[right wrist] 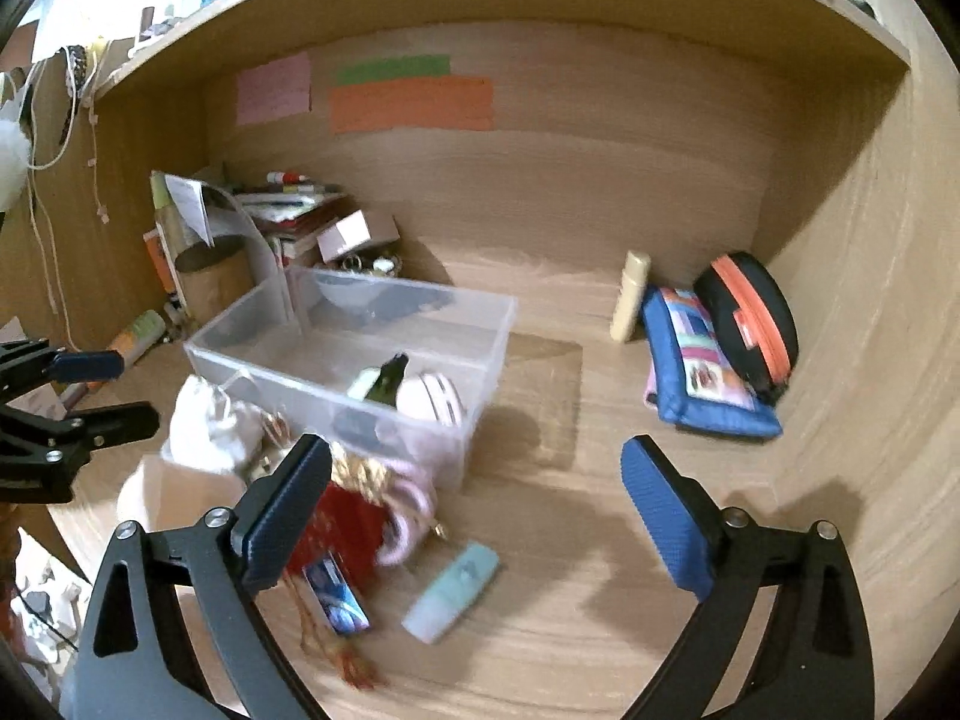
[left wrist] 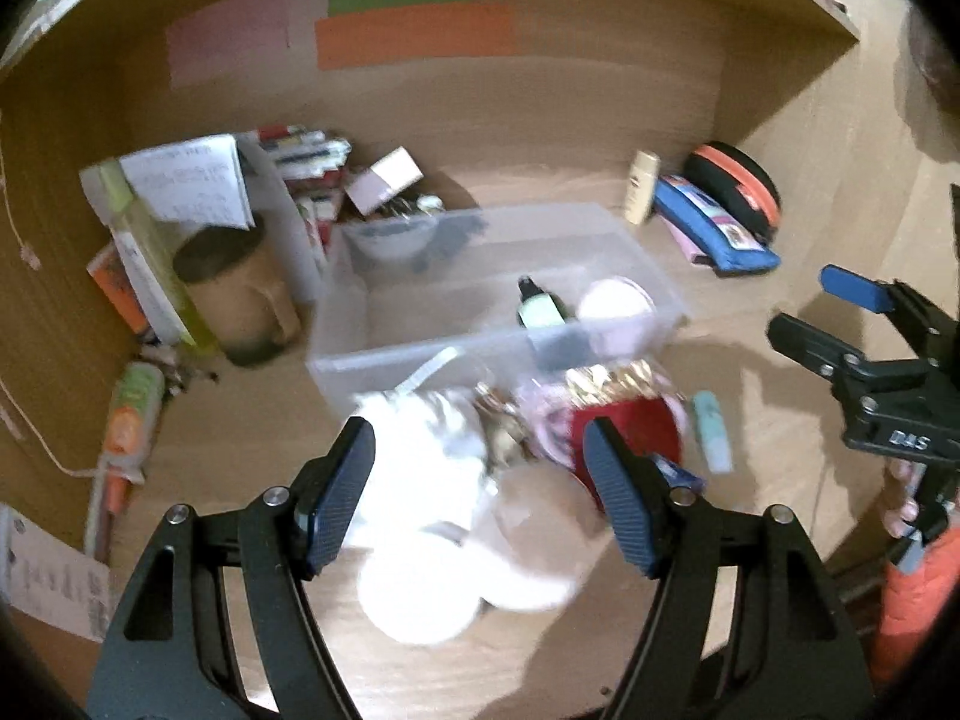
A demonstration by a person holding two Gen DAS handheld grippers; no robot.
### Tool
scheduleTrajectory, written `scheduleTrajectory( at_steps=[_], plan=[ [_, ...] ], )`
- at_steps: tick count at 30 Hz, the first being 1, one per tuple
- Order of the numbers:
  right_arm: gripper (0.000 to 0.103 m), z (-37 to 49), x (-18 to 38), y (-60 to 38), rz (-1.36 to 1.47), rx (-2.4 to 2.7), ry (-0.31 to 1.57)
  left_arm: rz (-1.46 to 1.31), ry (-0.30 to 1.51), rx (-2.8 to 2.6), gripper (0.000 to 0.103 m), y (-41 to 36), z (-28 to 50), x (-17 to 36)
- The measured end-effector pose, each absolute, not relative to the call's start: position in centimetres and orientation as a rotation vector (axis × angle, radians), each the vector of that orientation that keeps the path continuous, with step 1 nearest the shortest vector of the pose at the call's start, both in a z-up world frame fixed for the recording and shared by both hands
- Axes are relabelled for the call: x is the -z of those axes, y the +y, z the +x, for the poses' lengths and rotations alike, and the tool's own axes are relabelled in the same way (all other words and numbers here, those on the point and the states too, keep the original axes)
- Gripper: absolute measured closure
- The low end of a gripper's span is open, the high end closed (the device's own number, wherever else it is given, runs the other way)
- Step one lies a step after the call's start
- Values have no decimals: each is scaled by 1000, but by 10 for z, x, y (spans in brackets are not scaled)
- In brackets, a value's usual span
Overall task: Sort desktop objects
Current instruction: 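Grasp the white cylindrical container with the left gripper while the right gripper grasps the light-blue tube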
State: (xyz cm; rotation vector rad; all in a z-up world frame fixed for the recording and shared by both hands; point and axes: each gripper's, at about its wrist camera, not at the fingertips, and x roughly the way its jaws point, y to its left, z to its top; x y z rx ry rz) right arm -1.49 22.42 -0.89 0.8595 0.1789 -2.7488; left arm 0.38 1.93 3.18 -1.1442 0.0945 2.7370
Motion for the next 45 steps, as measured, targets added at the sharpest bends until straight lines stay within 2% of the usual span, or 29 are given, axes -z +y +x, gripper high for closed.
scheduleTrajectory(
  at_steps=[5, 10, 14, 19, 22, 28, 32, 34, 45],
  plan=[
    [6, -16, 34, 236, 968, 2721, 134, -1128, 47, -2719, 31, 24, 20, -18],
    [7, -16, 61, 242, 1059, 2692, 100, -1118, 171, -2793, 31, 38, 34, -2],
    [8, -15, 76, 239, 1108, 2660, 118, -1148, 193, -2768, 31, 45, 35, 14],
    [27, -19, 90, 234, 1183, 2597, 106, -1165, 155, -2766, 32, 43, 31, 24],
    [42, -25, 97, 226, 1222, 2567, 122, -1165, 137, -2774, 40, 42, 28, 27],
    [59, -36, 107, 221, 1285, 2554, 129, -1168, 65, -2762, 43, 40, 18, 32],
    [66, -36, 109, 225, 1286, 2577, 156, -1143, 28, -2770, 43, 38, 17, 33],
    [79, -35, 109, 226, 1280, 2592, 169, -1132, 12, -2777, 44, 37, 17, 33],
    [80, -33, 94, 236, 1207, 2603, 93, -1096, -29, -2784, 47, 34, 19, 22]
  ],
)
